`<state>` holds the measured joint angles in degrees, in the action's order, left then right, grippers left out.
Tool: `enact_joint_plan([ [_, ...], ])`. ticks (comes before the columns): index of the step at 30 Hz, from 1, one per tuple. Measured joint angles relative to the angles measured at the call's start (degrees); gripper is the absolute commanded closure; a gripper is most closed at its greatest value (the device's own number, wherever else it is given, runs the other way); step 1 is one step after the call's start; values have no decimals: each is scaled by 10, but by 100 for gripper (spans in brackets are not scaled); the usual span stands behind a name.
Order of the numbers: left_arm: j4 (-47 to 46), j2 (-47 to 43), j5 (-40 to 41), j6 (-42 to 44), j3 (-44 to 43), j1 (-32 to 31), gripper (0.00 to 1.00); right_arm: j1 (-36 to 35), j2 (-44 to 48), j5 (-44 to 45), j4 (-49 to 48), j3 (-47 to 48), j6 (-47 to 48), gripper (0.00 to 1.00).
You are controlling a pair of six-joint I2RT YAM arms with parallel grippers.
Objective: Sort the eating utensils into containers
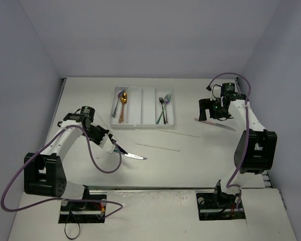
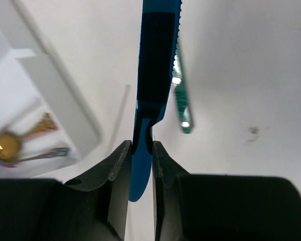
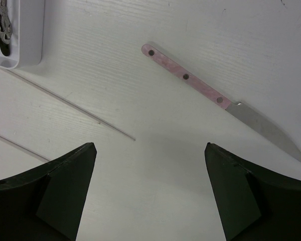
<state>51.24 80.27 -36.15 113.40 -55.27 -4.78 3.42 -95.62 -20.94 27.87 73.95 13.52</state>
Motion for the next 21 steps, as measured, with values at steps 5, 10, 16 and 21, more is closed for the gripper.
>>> enact_joint_plan([
  [5, -1, 0, -14, -3, -69, -70, 100, 0, -1, -3, 0, 0, 0, 13],
  [10, 5, 17, -20, -97, -157, -147, 100, 0, -4, -6, 0, 0, -2, 13],
  [16, 6, 75, -33, -274, -249, -189, 100, 0, -7, -8, 0, 0, -2, 13],
  [21, 4, 142, -28, -435, -305, -191, 100, 0, -7, -10, 0, 0, -2, 13],
])
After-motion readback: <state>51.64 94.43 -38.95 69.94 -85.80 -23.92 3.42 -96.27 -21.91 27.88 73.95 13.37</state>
